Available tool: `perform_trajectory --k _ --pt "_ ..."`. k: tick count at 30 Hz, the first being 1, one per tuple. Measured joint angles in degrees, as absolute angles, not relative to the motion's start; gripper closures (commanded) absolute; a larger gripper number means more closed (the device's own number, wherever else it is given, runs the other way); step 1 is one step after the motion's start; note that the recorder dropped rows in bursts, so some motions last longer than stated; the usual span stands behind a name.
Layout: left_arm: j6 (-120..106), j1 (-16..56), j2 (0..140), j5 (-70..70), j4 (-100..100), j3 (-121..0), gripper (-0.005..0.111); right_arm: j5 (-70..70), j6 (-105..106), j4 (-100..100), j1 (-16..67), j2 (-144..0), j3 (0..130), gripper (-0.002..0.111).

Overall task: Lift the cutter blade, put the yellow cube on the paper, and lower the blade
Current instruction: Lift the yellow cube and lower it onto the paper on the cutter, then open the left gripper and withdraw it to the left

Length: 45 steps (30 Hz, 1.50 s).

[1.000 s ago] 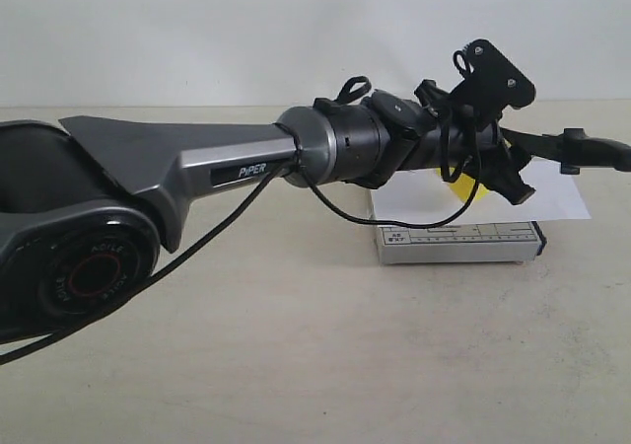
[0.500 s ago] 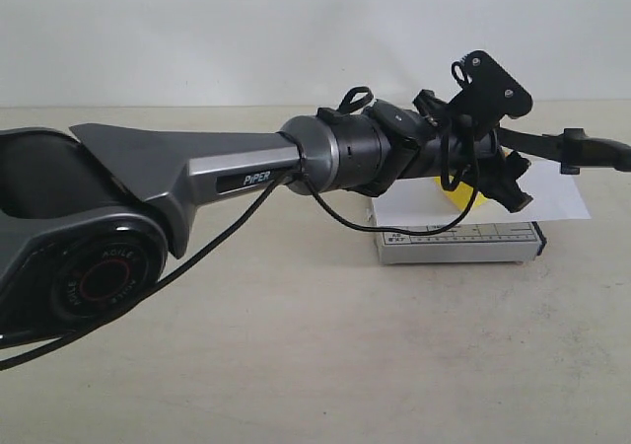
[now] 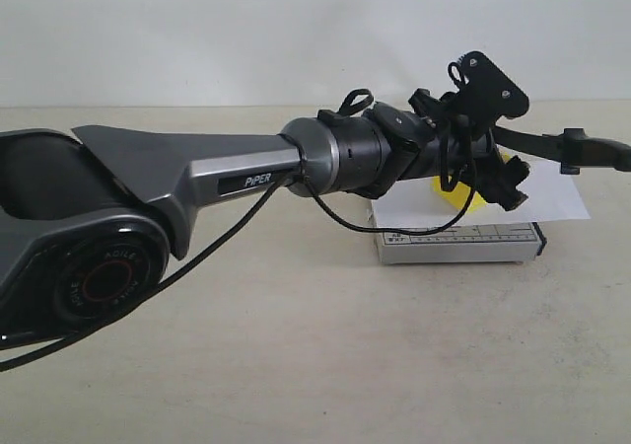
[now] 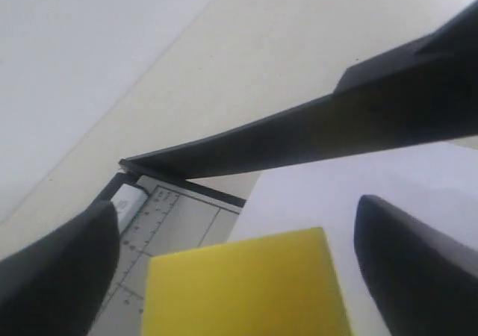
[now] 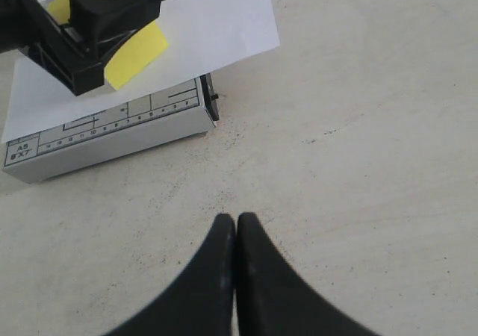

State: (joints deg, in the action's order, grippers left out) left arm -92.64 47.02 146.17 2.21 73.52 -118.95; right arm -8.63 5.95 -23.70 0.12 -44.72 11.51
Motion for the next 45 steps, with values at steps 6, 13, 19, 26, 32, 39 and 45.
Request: perform_trajectory --k 6,13,19,26,32,39,45 --pt "-92.6 47.0 145.8 -3.5 73.4 -118.9 0.021 -8.6 5.9 -23.7 0.1 -44.7 11.5 0.109" --pt "-92.6 47.1 138.7 -4.5 74.2 -118.8 0.021 -8.6 5.9 -23.7 0.1 -44.7 11.5 0.109" --pt "-92.6 48.7 129.8 -3.6 85.0 -116.2 0.047 -8.6 5.9 -23.7 0.1 -44.7 11.5 0.109" --pt "-92.8 50.3 116.8 -3.5 90.5 -99.6 0.100 -9.2 5.9 -23.7 0.1 -44.7 11.5 0.109" --pt "-94.1 50.3 102.6 -12.6 90.7 -79.7 0.101 -9.7 5.9 -23.7 0.1 -44.7 11.5 0.109" --pt "-92.5 45.1 81.5 -23.1 82.1 -51.6 0.102 -9.8 5.9 -23.7 0.1 -44.7 11.5 0.109" --pt "-46.7 20.0 69.3 -13.1 55.1 -38.5 0.102 -9.8 5.9 -23.7 0.1 -44.7 11.5 0.109"
